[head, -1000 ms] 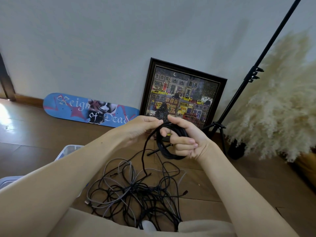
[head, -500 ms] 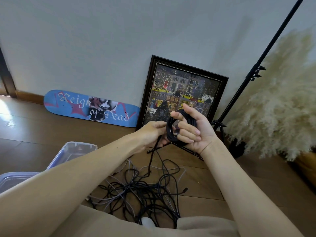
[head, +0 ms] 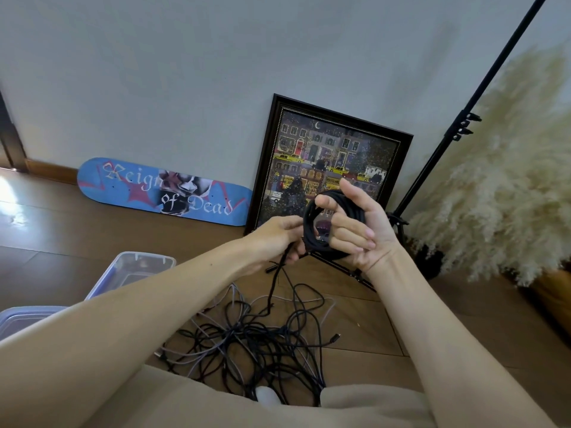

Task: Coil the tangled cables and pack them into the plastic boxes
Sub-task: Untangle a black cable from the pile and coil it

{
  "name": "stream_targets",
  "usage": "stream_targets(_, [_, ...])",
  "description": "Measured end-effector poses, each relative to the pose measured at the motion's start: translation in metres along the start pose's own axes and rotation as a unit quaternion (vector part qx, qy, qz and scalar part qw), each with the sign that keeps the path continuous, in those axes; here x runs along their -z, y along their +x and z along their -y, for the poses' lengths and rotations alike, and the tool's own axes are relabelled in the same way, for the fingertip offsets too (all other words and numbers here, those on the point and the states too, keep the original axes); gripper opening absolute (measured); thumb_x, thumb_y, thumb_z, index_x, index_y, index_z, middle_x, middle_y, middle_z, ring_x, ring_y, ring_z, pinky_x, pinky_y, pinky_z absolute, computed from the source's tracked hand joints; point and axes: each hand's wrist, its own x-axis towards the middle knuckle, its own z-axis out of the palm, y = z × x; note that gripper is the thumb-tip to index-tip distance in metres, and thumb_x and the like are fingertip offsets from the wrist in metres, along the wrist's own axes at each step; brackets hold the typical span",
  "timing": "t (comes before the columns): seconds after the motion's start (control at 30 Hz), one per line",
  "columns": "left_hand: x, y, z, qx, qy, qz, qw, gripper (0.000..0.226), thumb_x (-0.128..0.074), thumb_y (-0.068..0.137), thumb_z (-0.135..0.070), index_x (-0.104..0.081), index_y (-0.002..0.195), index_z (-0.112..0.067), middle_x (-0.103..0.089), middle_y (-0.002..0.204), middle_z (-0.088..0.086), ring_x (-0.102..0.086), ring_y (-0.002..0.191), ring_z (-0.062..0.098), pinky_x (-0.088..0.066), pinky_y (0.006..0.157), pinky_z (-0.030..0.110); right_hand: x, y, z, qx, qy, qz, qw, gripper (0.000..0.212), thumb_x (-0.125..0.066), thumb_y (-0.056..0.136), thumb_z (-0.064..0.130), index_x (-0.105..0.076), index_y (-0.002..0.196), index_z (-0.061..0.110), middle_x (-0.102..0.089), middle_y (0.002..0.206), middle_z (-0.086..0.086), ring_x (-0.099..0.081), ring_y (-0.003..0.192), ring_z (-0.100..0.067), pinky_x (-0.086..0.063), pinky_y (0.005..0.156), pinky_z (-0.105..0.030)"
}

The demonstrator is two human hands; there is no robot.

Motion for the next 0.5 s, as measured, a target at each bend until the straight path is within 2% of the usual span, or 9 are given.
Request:
stream_targets(0.2, [0.018,-0.001,-0.013,-0.032,0.07,-0.08,0.994,0.028,-0.036,0.103,-0.015,-0.06,0.09,-0.021,-0.051,0.065,0.003,-0.051,0.052,0.012,-0.047,0.056,0.027,0.013,-0.006,0.002,-0.063,-0.019,0.006,0.998,0.053,-0.041,0.102,0.035,-0.055,0.118,-0.014,-0.059,0.047,-0.011,-0.038,0.032,-0.015,-0.034,0.038,-0.023])
stream_targets(0.3, [0.022,-0.001,-0.012,-0.036,0.069,-0.095,0.992,0.026,-0.036,0.102,-0.015,-0.06,0.094,-0.019,-0.051,0.067,0.004,-0.051,0.052,0.012,-0.047,0.054,0.024,0.006,-0.002,-0.002,-0.056,-0.075,-0.031,0.995,0.047,-0.057,0.094,0.035,-0.063,0.11,-0.008,-0.052,0.039,-0.002,-0.045,0.027,-0.01,-0.033,0.033,-0.02])
stream_targets(0.37, [0.02,-0.002,-0.011,-0.027,0.055,-0.082,0.995,0.024,-0.037,0.102,-0.017,-0.061,0.099,-0.015,-0.053,0.065,0.003,-0.052,0.051,0.01,-0.048,0.051,0.021,0.003,-0.002,-0.003,-0.032,-0.088,-0.059,0.994,0.044,-0.069,0.084,0.035,-0.068,0.102,-0.005,-0.045,0.034,0.002,-0.04,0.024,-0.005,-0.031,0.029,-0.017])
stream_targets(0.43, [0.015,-0.004,-0.009,-0.017,0.033,-0.056,0.998,0.023,-0.038,0.103,-0.018,-0.06,0.105,-0.013,-0.055,0.065,0.003,-0.053,0.051,0.01,-0.048,0.051,0.019,0.003,-0.002,-0.003,-0.015,-0.06,-0.043,0.997,0.045,-0.065,0.087,0.035,-0.067,0.104,-0.007,-0.046,0.034,0.001,-0.041,0.024,-0.007,-0.031,0.029,-0.018])
stream_targets(0.5, [0.01,-0.005,-0.009,-0.001,0.024,-0.02,1.0,0.022,-0.039,0.103,-0.019,-0.06,0.106,-0.015,-0.058,0.063,0.002,-0.055,0.052,0.01,-0.048,0.051,0.019,0.003,-0.003,-0.003,0.0,-0.021,-0.008,1.0,0.048,-0.051,0.097,0.033,-0.061,0.112,-0.012,-0.053,0.039,-0.005,-0.041,0.026,-0.012,-0.033,0.033,-0.021])
